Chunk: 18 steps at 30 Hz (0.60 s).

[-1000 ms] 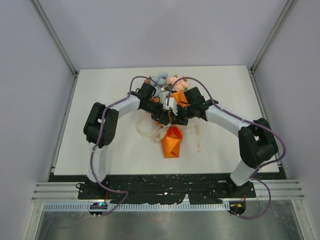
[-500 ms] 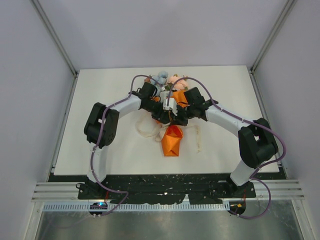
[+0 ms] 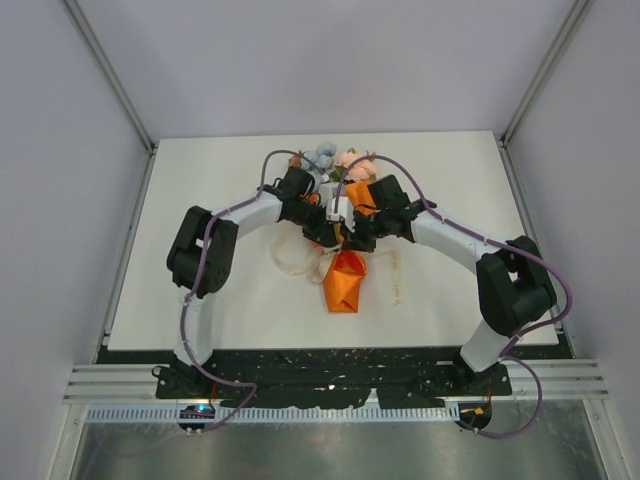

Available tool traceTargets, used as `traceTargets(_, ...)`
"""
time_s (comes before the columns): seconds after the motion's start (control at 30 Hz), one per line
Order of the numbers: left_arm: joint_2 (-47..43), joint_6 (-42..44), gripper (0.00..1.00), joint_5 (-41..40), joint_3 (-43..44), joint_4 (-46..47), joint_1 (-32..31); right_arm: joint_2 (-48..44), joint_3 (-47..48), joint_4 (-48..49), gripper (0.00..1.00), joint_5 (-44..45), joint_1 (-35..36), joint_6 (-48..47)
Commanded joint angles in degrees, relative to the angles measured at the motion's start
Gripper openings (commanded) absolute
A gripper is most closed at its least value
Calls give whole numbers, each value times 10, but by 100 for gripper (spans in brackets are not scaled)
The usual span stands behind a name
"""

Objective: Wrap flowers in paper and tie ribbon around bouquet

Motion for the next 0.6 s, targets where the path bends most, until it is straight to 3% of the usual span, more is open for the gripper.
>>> traceTargets(0.0,-46,-14,1,34,-35,74,8,-14,0,-1,5,-7,-1,-9)
traceTargets(0.07,-57,-14,21,32,-46,94,5,-14,1,-1,5,-10,-1,-9)
traceTargets(0.13,-61,-17,32,29,-50,102,3,-14,1,0,5,-11,-1,-8)
traceTargets(0.27,-63,-22,41,28,-54,112,3,-16,0,2,5,-12,-3,-8)
traceTargets(0.57,-50,-1,48,-2,-49,109,-8,-20,-3,4,5,-14,-4,-7)
